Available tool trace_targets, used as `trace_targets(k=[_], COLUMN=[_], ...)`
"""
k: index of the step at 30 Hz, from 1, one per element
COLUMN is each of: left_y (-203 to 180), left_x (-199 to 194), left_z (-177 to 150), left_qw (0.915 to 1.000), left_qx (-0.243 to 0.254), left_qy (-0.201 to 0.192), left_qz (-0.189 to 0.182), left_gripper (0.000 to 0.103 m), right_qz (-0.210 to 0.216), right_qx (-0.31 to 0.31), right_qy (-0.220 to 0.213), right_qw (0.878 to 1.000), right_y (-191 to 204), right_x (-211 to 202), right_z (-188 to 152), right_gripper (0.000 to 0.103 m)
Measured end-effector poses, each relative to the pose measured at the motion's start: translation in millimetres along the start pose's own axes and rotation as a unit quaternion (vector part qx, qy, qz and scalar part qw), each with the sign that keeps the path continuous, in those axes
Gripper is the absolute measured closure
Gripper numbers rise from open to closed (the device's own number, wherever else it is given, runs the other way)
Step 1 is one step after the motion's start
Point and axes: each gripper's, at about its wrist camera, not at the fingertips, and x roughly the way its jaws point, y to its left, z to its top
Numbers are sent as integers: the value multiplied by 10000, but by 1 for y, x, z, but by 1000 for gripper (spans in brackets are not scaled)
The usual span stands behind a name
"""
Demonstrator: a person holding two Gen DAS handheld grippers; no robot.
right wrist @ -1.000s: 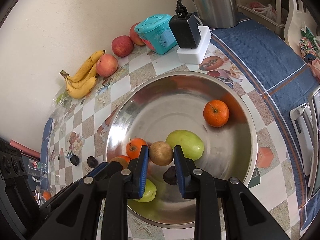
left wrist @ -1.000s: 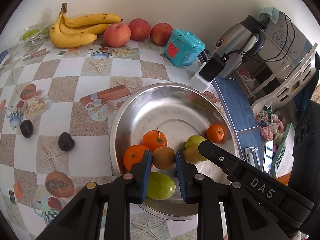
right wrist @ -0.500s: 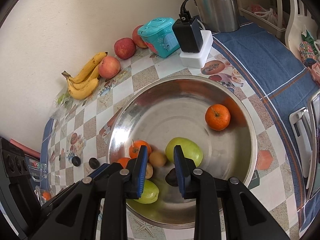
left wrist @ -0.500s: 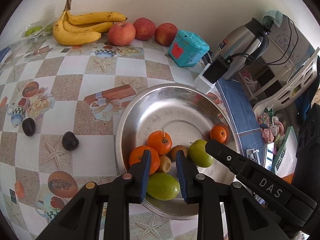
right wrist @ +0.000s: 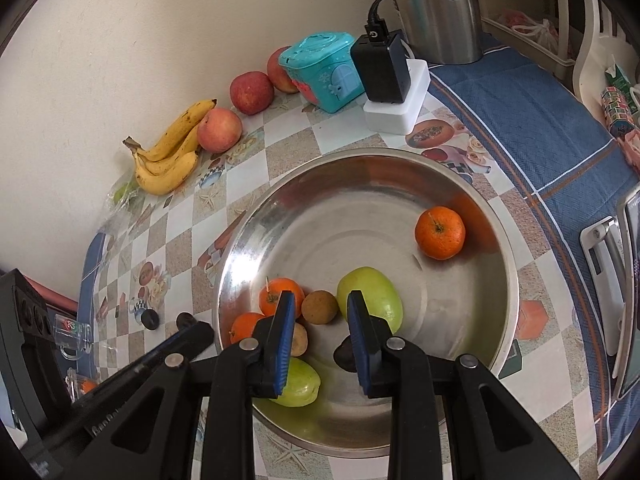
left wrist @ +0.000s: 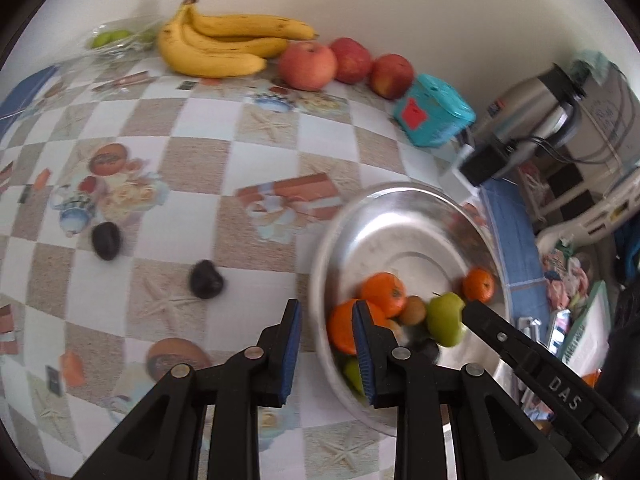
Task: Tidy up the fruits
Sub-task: 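Lower both tan fruits into the plate and open both grippers, then withdraw both open grippers from the plate toward the dark plums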
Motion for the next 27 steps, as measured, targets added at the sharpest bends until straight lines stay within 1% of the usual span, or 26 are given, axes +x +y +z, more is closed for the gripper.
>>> trace_targets(k=[1, 3, 5, 12, 17, 19, 21, 22, 23, 24, 25, 27], left_y=[2, 8, 13, 25, 30, 32, 36, 38, 40, 43, 44, 48], left_x=[-1, -4, -6, -19, -20, -17, -13, -12, -11, -10, -10, -10], left_z=[1, 2, 3, 5, 7, 7, 6, 5, 4, 4, 3, 3], left_qw=[10000, 9990, 9979, 9969, 9961, 9956, 9946, 9939, 9931, 9924, 9920, 9906], left_qx=[-13, -68, -120, -255, -355, -406, -513, -568, -619, -654, -670, -731], left_qy=[3, 56, 61, -26, -6, 64, 190, 225, 246, 254, 258, 277], left_qz=[90, 449, 638, 747, 812, 837, 880, 917, 965, 1008, 1037, 1119], left_gripper=[74, 74, 74, 74, 74, 73, 59, 44, 34, 32, 32, 29], right_qz=[-7, -14, -25, -45, -50, -64, -129, -186, -236, -292, -343, -412], right_qx=[-21, -75, -140, -365, -470, -446, -435, -447, -457, -466, -478, -527], right_qy=[3, 12, 26, 42, 13, 41, 87, 116, 130, 140, 142, 139], right_qw=[10000, 10000, 9999, 9993, 9989, 9990, 9989, 9988, 9986, 9984, 9982, 9977], right_y=[2, 5, 9, 23, 30, 31, 30, 30, 30, 30, 30, 30], right_x=[0, 0, 1, 1, -1, 1, 4, 5, 6, 7, 7, 8], right_z=[0, -1, -2, -6, -7, -7, -8, -8, -9, -9, -9, -10], right_gripper=[76, 76, 76, 76, 75, 65, 64, 63, 61, 51, 45, 43])
